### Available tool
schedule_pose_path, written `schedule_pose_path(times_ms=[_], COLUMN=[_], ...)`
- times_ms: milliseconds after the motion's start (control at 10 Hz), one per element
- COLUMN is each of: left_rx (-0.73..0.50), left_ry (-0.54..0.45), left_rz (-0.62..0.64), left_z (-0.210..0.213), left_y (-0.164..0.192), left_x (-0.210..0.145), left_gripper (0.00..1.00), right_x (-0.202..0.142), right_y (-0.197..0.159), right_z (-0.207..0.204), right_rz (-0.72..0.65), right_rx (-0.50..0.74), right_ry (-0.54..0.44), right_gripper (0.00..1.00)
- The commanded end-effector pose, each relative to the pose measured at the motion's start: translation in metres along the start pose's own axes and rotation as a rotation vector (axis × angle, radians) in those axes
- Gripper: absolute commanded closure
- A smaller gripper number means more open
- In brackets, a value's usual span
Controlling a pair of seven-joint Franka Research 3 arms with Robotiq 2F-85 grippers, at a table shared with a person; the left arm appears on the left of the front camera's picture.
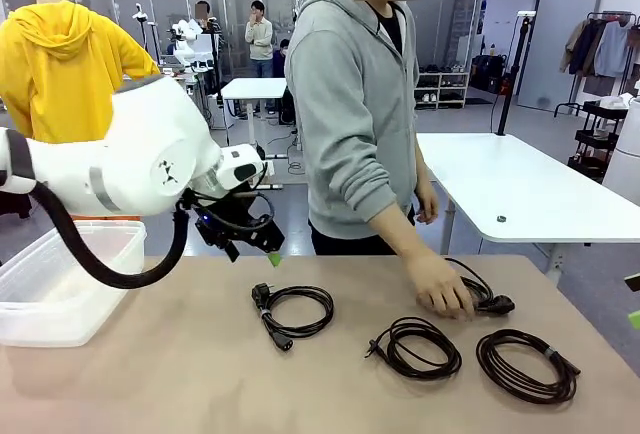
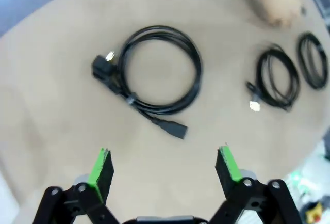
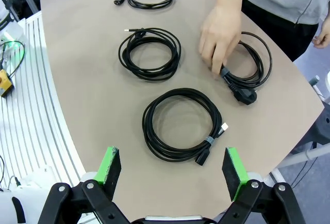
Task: Organize and store the cables.
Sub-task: Place the Power Cable into the Organizing box.
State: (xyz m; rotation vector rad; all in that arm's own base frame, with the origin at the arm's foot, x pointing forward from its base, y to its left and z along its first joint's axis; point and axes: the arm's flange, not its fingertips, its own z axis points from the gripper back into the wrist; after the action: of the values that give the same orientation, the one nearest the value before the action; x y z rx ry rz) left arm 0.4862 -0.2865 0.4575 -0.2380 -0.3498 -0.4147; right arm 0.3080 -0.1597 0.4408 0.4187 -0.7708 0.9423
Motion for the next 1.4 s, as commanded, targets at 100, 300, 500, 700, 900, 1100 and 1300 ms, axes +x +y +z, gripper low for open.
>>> schedule_pose_path(times_ms=[100, 300, 500, 700, 900, 1100, 1300], left_rx=[0.176, 0.24, 0.247, 0.219, 0.23, 0.236, 0.256], left_ry=[0.057, 0.069, 0.118, 0.129, 0.179, 0.213, 0.268], left_rz=[0.279, 0.467, 0.569, 0.656, 0.677, 0.697, 0.683], left_z=[-0.031, -0.057, -0.083, -0.101, -0.12, -0.139, -0.156], left_y=[-0.009, -0.01, -0.005, 0.007, 0.011, 0.016, 0.017], left_x=[0.034, 0.054, 0.061, 0.065, 0.061, 0.057, 0.048], left_gripper=[0.0, 0.0, 0.0, 0.0, 0.0, 0.0, 0.0], right_x=[0.0, 0.0, 0.0, 0.0, 0.0, 0.0, 0.0], right_y=[-0.002, -0.002, -0.002, -0.002, -0.002, -0.002, -0.002], right_z=[0.001, 0.001, 0.001, 0.001, 0.001, 0.001, 0.001], right_rz=[0.018, 0.018, 0.018, 0.018, 0.018, 0.018, 0.018], right_rx=[0.003, 0.003, 0.003, 0.003, 0.003, 0.003, 0.003], right_ry=[-0.015, -0.015, -0.015, -0.015, -0.015, -0.015, -0.015], right_gripper=[0.0, 0.0, 0.0, 0.0, 0.0, 0.0, 0.0])
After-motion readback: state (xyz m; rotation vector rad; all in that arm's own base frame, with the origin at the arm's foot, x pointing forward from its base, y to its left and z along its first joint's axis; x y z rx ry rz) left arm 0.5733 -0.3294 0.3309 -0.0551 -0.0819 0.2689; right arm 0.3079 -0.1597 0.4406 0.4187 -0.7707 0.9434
